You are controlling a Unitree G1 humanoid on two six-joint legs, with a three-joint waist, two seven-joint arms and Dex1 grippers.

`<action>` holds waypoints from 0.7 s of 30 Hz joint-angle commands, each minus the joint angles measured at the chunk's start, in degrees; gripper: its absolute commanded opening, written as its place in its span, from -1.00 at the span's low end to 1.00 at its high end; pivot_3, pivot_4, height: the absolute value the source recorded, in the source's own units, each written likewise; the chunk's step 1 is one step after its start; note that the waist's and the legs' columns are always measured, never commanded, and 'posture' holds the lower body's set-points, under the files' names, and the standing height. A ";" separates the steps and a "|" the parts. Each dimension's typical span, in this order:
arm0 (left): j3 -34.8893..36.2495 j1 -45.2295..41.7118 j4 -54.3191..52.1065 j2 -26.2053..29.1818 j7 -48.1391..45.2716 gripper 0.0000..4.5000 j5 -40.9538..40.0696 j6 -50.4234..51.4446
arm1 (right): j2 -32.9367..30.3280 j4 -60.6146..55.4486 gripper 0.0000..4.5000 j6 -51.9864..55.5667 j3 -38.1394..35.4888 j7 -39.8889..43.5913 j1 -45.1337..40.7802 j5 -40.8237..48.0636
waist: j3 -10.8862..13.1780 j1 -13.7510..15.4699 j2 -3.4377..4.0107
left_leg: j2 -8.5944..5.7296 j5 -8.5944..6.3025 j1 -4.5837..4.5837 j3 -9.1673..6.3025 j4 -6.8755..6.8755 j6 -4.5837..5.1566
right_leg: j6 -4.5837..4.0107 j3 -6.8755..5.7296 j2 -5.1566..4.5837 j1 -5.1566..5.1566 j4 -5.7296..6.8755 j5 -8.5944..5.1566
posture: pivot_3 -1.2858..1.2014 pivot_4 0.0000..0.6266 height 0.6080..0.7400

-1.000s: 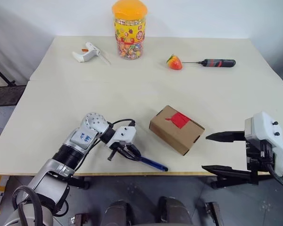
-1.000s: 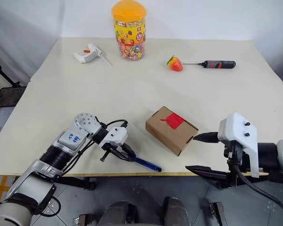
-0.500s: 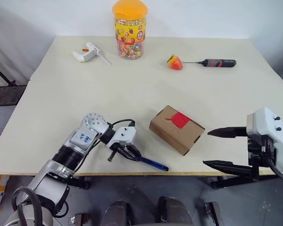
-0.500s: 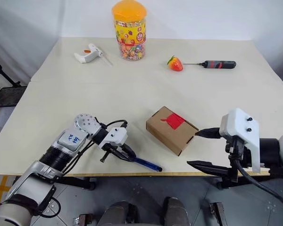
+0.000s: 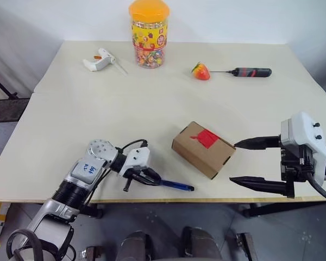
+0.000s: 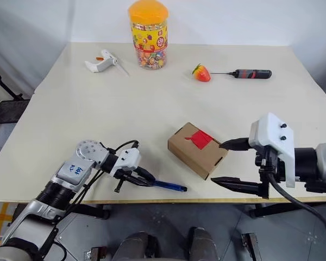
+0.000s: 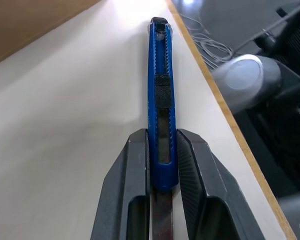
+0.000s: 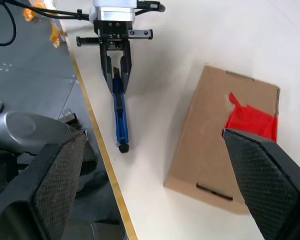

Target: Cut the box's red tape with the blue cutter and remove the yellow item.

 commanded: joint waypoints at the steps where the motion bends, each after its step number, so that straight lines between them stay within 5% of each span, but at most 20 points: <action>1: 3.59 2.97 -4.32 1.94 3.54 -0.81 -0.88 1.56 | -0.54 1.31 1.00 -1.36 2.80 -0.12 -4.36 1.10 | 0.01 -0.24 0.00 | -0.01 0.00 0.00 0.01 0.00 0.00 | 0.00 0.01 -0.01 0.00 0.00 0.00 | 0.03 -0.52 1.00; 21: 26.79 12.52 -16.61 4.67 15.51 -0.81 -14.27 -1.55 | 6.93 16.85 1.00 9.72 22.64 -7.73 -33.92 4.67 | 0.19 -1.28 0.05 | 0.01 -0.07 -0.12 0.12 -0.09 -0.09 | 0.04 -0.07 0.06 -0.12 -0.14 0.02 | 0.03 -0.52 1.00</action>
